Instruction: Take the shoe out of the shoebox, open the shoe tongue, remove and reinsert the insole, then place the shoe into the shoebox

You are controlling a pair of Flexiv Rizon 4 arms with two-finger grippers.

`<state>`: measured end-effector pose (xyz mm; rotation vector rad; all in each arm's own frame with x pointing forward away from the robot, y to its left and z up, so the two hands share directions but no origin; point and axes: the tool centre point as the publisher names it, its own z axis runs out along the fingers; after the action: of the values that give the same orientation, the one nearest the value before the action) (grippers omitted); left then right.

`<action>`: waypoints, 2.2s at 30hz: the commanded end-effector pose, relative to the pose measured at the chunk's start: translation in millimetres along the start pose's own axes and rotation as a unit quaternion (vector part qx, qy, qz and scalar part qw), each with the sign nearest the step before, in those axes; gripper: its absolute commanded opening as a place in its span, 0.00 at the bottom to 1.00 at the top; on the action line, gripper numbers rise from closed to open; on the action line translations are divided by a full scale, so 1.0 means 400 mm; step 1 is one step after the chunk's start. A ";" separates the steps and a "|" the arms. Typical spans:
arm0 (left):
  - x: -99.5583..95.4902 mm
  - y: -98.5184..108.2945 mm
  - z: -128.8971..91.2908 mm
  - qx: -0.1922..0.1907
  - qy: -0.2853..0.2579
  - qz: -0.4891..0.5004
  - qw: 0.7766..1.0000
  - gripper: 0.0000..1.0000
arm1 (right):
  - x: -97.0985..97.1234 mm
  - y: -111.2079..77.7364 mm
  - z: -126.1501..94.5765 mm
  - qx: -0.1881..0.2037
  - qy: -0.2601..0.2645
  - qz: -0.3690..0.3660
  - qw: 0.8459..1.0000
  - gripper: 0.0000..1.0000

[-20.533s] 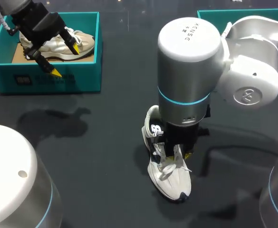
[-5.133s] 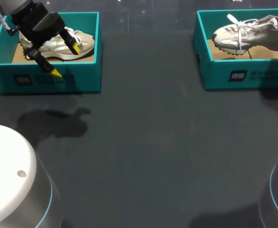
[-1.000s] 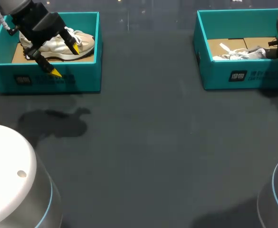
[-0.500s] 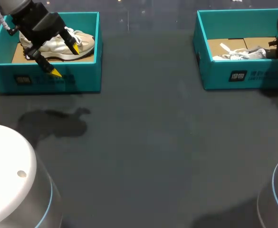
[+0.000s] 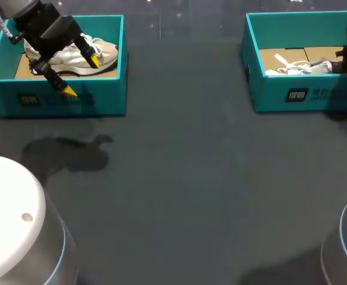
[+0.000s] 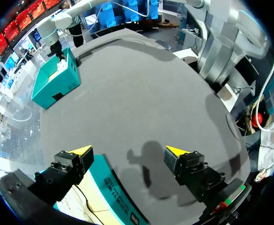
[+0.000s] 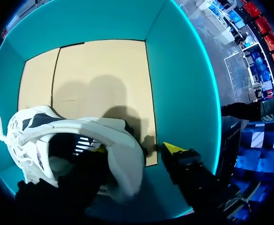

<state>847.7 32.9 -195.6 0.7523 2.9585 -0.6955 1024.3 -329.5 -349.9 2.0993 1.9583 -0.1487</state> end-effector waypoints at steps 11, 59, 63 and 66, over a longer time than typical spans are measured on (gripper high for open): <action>0.001 0.001 0.000 -0.001 0.000 0.000 1.000 1.00 | -0.003 0.003 -0.081 -0.010 0.000 0.016 1.000 0.98; 0.001 0.001 0.000 -0.001 0.000 0.000 1.000 1.00 | 0.056 -0.104 -0.485 -0.014 0.068 -0.001 0.998 1.00; -0.020 0.035 -0.019 0.016 0.029 0.032 0.999 1.00 | 0.056 -0.104 -0.485 -0.014 0.068 -0.001 0.998 1.00; -0.034 0.068 -0.037 0.004 0.042 0.078 0.996 1.00 | 0.056 -0.104 -0.485 -0.014 0.068 -0.001 0.998 1.00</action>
<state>854.6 47.0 -197.3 0.9306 2.9108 -0.6743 965.5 -255.0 -174.9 2.1421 2.0272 0.0208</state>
